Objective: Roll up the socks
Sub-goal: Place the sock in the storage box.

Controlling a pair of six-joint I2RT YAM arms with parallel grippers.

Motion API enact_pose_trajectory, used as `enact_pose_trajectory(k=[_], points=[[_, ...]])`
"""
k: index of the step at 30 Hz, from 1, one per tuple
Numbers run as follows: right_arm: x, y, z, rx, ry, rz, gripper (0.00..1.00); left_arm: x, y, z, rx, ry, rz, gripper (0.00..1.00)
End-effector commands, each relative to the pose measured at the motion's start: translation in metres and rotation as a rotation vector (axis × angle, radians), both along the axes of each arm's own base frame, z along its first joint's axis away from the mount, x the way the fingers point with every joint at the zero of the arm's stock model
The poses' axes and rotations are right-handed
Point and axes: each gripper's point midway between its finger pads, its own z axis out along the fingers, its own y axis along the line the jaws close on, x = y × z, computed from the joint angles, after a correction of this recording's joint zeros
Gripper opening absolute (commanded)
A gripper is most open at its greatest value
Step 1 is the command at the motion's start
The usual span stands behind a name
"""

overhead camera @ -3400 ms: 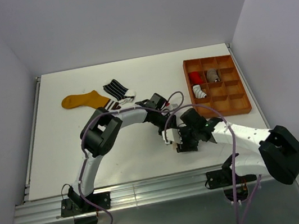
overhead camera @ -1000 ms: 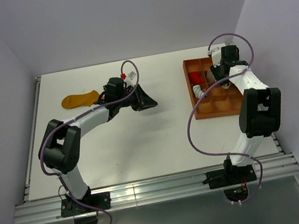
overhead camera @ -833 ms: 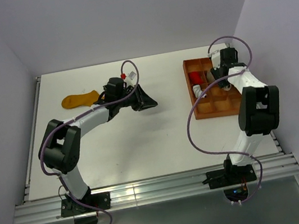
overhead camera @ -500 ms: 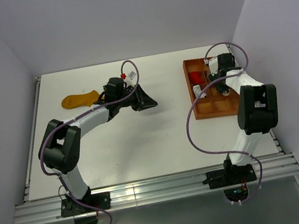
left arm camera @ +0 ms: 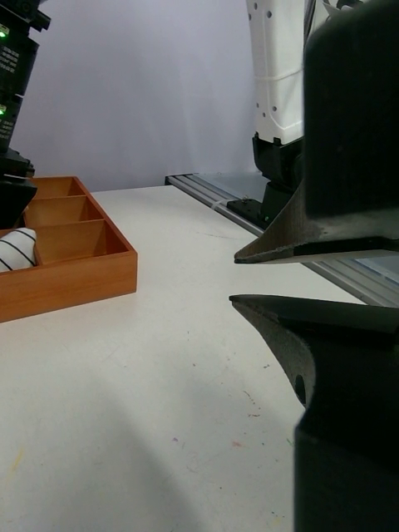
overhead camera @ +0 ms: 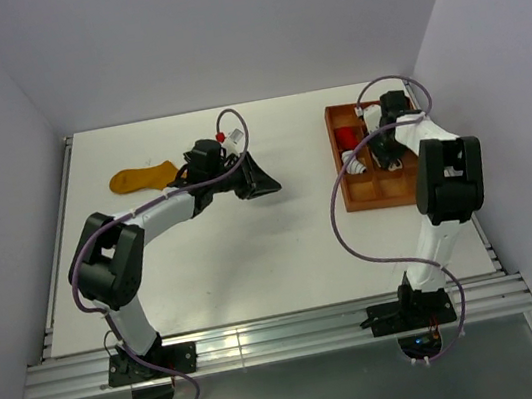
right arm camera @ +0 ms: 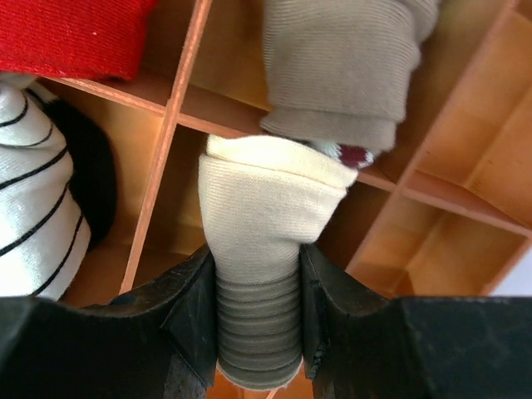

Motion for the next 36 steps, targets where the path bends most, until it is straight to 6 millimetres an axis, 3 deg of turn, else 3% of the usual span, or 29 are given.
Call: enact_pose_trajectory(k=[1,9,19,26,36], points=[[-0.008,0.027,-0.016,0.132,0.095,0.020,0.00,-0.004,-0.003,0.014,-0.028,-0.047,-0.033,0.27],[-0.009,0.047,-0.022,0.291,0.186,0.018,0.00,-0.005,-0.005,0.016,-0.030,-0.038,-0.036,0.27],[-0.018,0.039,-0.025,0.309,0.242,-0.022,0.00,-0.007,-0.008,0.017,-0.001,-0.034,-0.048,0.26],[-0.022,0.033,-0.023,0.316,0.228,-0.032,0.33,-0.007,-0.010,0.017,0.013,-0.036,-0.053,0.26],[-0.010,0.030,0.004,0.299,0.171,-0.019,0.52,-0.003,-0.013,0.019,0.022,-0.042,-0.057,0.27]])
